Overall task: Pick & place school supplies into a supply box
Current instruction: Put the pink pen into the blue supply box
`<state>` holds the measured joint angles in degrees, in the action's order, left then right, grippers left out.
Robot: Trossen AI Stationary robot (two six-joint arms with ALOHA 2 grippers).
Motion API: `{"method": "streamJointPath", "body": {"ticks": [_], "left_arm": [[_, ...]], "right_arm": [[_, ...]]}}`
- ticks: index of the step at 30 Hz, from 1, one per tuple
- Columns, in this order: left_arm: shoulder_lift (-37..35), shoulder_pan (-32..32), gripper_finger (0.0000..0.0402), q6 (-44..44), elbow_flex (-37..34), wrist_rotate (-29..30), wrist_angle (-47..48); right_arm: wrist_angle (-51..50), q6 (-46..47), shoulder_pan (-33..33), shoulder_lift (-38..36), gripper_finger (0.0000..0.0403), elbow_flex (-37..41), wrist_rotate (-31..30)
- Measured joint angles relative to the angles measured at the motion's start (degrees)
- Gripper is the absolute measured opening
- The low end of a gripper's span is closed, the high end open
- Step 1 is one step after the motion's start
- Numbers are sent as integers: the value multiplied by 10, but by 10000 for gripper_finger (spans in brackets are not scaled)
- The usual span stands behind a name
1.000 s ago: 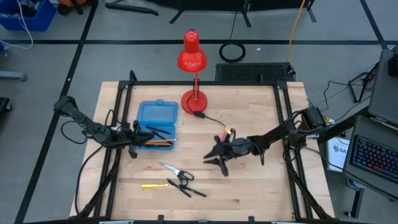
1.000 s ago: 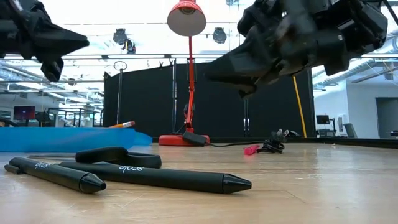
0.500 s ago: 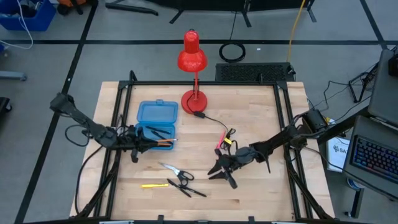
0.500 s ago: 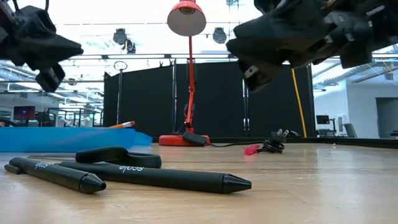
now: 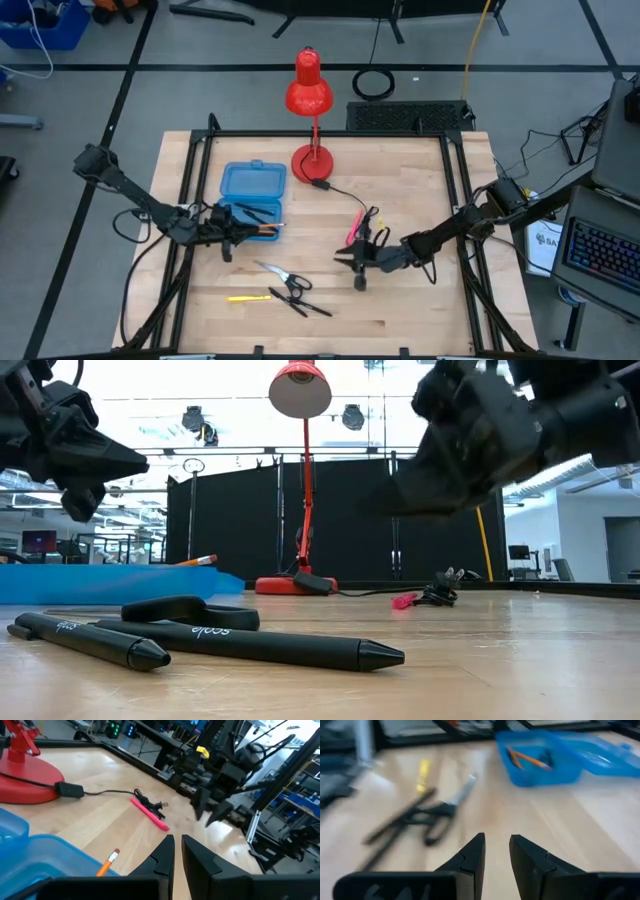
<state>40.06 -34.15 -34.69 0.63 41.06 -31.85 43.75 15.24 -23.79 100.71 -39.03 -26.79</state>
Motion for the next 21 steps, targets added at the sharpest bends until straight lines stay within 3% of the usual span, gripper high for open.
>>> {"method": "streamJointPath", "body": {"ticks": [3, 16, 21], "left_arm": [[6, 0, 37, 2, 0, 6, -1], [8, 0, 37, -4, 0, 27, -11], [8, 0, 37, 1, 0, 30, -19]], "right_arm": [[-23, 34, 2, 0, 77, 0, -34], [-132, 166, 41, -2, 77, 0, -30], [-212, 206, 83, -29, 77, 0, 79]]}}
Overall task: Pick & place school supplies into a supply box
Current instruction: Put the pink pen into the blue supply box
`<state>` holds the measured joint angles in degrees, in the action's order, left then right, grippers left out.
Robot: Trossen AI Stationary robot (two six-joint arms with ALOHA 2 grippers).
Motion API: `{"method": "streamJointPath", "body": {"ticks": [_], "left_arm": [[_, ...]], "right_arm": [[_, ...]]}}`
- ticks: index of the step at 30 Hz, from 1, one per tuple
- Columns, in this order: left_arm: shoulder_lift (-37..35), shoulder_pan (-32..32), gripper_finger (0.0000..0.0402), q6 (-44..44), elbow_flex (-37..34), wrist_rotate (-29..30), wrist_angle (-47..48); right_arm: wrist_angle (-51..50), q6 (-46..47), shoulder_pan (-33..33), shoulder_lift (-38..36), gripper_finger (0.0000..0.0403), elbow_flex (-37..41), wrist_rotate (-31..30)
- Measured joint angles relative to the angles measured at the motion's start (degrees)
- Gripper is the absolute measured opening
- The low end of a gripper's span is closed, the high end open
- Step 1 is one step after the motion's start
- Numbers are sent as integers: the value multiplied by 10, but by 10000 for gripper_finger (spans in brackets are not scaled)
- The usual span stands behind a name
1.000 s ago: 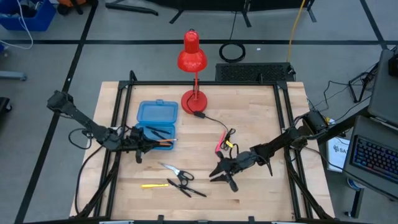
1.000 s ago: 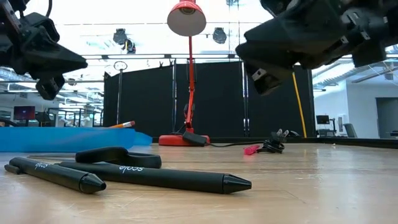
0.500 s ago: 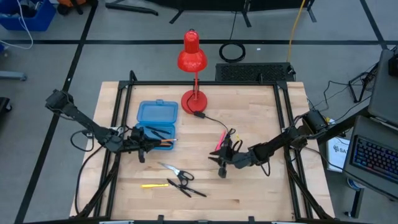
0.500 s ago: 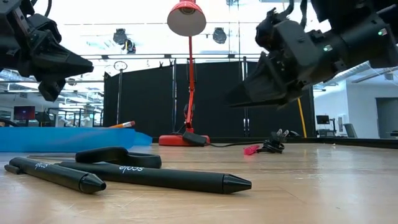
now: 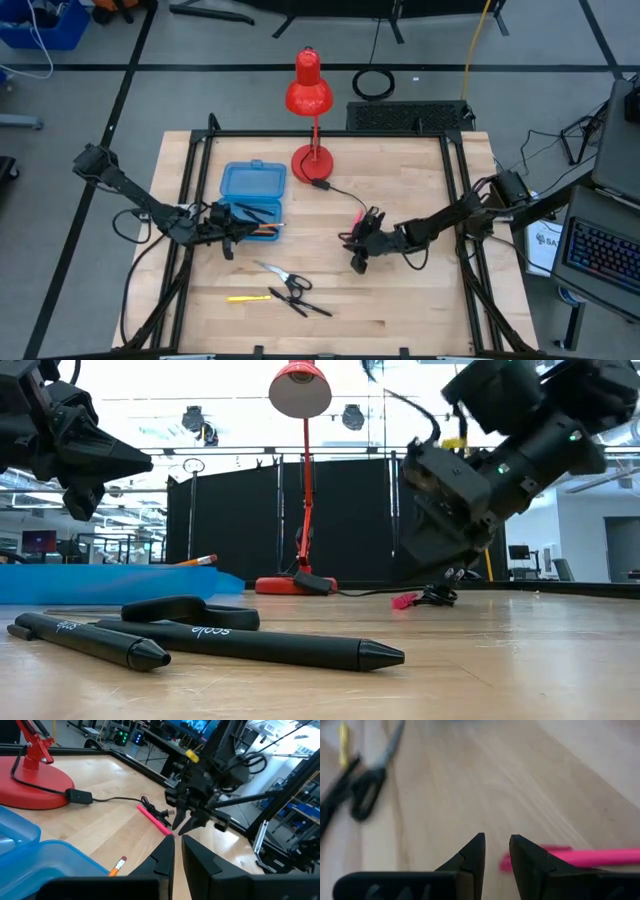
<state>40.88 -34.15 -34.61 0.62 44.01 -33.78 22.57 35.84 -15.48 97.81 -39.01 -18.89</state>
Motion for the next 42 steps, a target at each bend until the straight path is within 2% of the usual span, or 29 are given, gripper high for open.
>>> {"method": "streamJointPath", "body": {"ticks": [7, 16, 19, 22, 26, 38, 42], "left_arm": [[0, 0, 37, 11, 0, 0, -4], [0, 0, 37, 15, 0, -4, -3], [0, 0, 37, 17, 0, -4, 0], [0, 0, 37, 18, 0, -4, 3], [0, 0, 37, 18, 0, -4, 6], [0, 0, 37, 19, 0, -4, 23], [0, 0, 37, 18, 0, -4, 24]], "right_arm": [[-34, 40, 32, -19, 77, 0, 43], [-164, 104, 83, -78, 77, 0, 88], [-192, 119, 107, -86, 77, 0, 133], [-190, 124, 134, -86, 77, 0, 163], [-191, 132, 170, -87, 77, 0, 234], [-164, 170, 250, -87, 77, 0, 360], [-168, 165, 261, -87, 77, 0, 366]]}}
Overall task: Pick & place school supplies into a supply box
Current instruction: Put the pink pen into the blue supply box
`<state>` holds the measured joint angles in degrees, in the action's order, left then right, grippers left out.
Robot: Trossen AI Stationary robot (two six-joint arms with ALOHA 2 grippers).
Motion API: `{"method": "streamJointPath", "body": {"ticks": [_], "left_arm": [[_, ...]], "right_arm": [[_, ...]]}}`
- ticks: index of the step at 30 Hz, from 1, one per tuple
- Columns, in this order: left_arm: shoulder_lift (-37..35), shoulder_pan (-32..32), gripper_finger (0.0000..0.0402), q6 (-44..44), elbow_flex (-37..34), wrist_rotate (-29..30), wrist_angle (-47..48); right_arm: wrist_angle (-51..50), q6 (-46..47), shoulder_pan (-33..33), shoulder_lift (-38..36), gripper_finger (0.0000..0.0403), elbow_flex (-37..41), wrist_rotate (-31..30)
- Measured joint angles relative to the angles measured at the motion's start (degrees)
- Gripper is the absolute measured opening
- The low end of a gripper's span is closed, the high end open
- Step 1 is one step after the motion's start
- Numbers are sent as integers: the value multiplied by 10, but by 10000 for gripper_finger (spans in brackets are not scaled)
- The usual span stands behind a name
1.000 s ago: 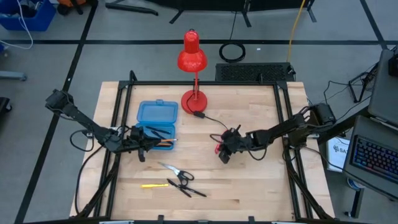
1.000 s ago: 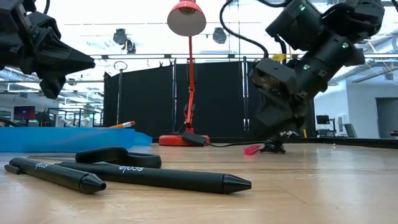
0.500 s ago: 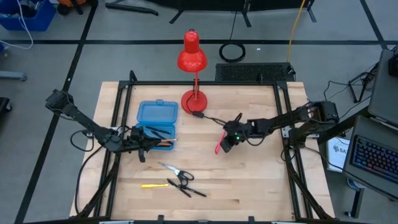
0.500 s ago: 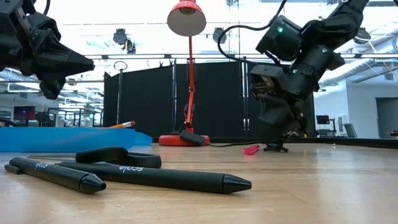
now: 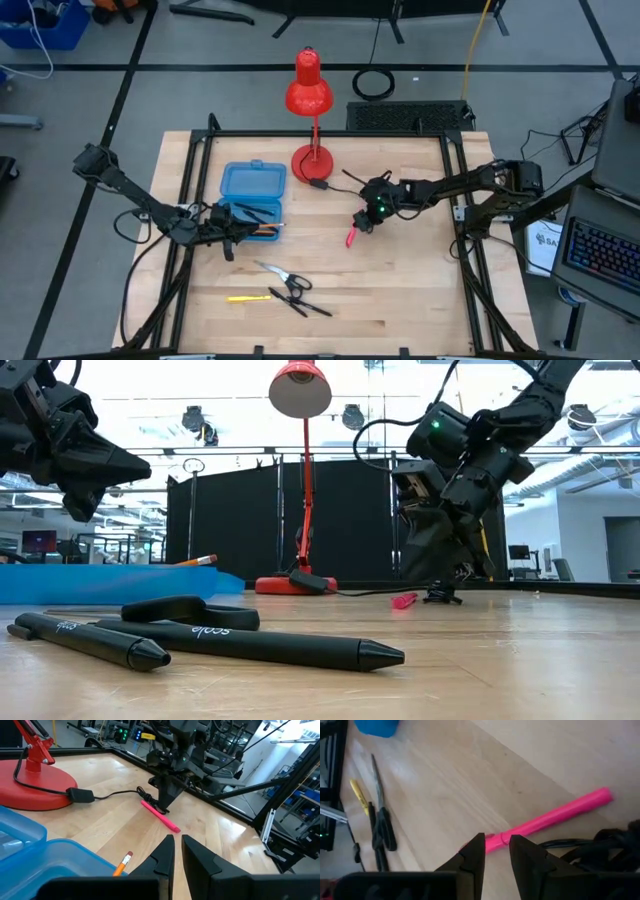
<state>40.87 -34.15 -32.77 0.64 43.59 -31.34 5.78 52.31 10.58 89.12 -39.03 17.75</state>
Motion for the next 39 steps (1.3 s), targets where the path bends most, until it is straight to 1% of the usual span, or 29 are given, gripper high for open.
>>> {"method": "streamJointPath", "body": {"ticks": [3, 7, 9, 15, 18, 24, 31, 35, 38, 39], "left_arm": [[0, 0, 37, 0, 0, 0, 4], [0, 0, 37, 0, 0, 0, 4], [0, 0, 37, -1, 0, 0, 4], [0, 0, 37, -1, 0, 6, 4], [0, 0, 37, -1, 0, 16, 4], [0, 0, 37, -4, 0, 16, 7], [0, 0, 37, -4, 0, 24, 12], [0, 0, 37, -5, 0, 29, 15], [0, 0, 37, -5, 0, 29, 16], [0, 0, 37, -5, 0, 29, 16]], "right_arm": [[0, -19, 0, 0, 77, 0, -33], [0, -44, -7, 0, 77, 0, -99], [-1, -53, -13, 0, 77, 0, -116], [-15, -51, -31, 6, 77, 0, -119], [-9, -51, -36, 22, 77, 0, -123], [31, -52, -43, 58, 77, -1, -131], [46, -55, -43, 67, 77, -5, -96], [32, -116, -46, 69, 77, -19, -41], [7, -157, -61, 69, 77, -35, 1], [-5, -162, -67, 69, 77, -41, 5]]}}
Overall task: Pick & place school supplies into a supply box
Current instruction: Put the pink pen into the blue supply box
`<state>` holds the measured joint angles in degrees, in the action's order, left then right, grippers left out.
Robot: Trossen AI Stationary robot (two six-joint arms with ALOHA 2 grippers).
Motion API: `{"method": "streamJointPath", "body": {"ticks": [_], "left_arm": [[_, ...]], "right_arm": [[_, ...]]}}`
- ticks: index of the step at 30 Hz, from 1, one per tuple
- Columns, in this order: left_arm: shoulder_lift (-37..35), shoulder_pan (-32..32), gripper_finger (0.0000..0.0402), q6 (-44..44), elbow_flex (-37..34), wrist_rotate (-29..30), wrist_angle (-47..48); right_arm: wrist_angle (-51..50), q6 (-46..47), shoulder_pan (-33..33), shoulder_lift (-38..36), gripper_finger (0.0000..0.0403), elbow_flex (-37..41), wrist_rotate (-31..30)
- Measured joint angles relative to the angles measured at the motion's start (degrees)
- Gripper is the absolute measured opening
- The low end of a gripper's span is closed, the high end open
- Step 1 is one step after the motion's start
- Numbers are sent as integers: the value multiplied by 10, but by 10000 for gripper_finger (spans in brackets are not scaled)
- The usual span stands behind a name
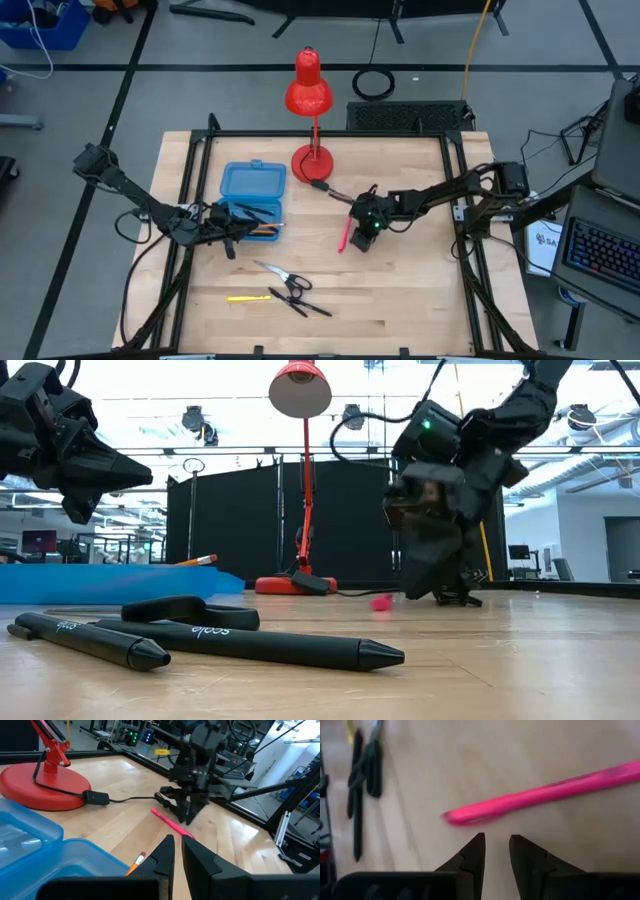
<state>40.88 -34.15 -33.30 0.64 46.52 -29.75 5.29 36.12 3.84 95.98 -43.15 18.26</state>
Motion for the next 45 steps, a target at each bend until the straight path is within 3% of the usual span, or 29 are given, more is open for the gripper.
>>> {"method": "streamJointPath", "body": {"ticks": [5, 10, 18, 22, 26, 32, 39, 45], "left_arm": [[0, 0, 37, 0, 0, 0, 0], [0, 0, 37, -4, 0, 0, 5], [0, 0, 37, -15, 0, 0, 17], [0, 0, 37, -15, 0, 0, 17], [0, 0, 37, -15, 0, 0, 17], [0, 0, 37, -15, 0, 0, 17], [0, 0, 37, -15, 0, 1, 17], [0, 0, 37, -15, 0, 1, 17]], "right_arm": [[-26, -24, -15, 0, 77, -20, -45], [-23, -197, -25, 0, 77, -39, -29], [-22, -382, -61, -1, 77, -63, -17], [-31, -496, -80, -1, 77, -63, -65], [-44, -537, -84, -1, 77, -63, -137], [-24, -494, -65, 3, 77, -63, -139], [-25, -577, -70, 5, 77, -64, -140], [-56, -594, -69, 5, 77, -64, -221]]}}
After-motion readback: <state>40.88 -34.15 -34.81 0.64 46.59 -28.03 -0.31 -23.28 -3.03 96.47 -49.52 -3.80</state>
